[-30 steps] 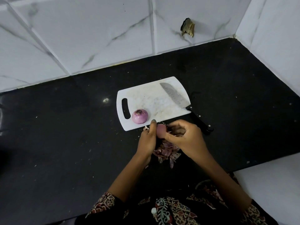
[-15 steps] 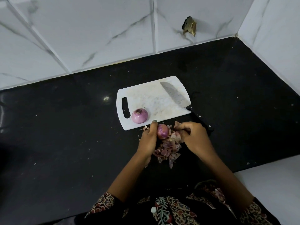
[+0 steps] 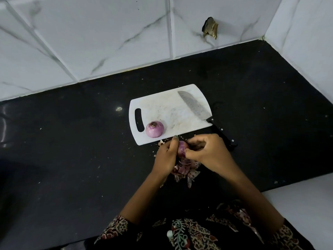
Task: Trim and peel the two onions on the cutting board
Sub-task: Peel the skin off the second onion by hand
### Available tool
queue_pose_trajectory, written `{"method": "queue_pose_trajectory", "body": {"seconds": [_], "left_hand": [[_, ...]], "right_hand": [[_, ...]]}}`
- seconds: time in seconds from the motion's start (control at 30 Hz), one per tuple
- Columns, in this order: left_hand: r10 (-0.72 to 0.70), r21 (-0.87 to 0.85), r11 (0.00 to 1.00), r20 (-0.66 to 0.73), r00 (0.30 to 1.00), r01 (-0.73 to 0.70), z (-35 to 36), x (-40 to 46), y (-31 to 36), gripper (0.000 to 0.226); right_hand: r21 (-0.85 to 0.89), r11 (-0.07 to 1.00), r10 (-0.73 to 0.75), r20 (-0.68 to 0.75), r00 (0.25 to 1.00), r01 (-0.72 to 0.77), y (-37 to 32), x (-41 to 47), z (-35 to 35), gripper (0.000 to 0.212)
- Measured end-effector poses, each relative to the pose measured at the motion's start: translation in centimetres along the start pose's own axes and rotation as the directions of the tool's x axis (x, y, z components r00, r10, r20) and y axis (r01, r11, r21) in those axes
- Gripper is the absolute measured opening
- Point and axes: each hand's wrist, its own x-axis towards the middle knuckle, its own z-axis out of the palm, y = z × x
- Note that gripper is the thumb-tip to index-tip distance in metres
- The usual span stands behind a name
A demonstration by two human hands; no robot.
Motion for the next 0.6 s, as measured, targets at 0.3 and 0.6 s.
{"method": "queue_pose_trajectory", "body": {"seconds": [0.3, 0.6], "left_hand": [[-0.052, -0.030, 0.998, -0.019, 0.998, 0.051, -0.5, 0.3, -0.2, 0.063], [-0.059, -0.078, 0.995, -0.029, 0.998, 0.056, -0.7, 0.5, -0.3, 0.056]], "right_hand": [[0.085, 0.996, -0.020, -0.029, 0.999, 0.022, 0.7, 0.4, -0.3, 0.023], [0.198, 0.980, 0.043, -0.134, 0.990, -0.016, 0.8, 0.3, 0.9, 0.007]]}}
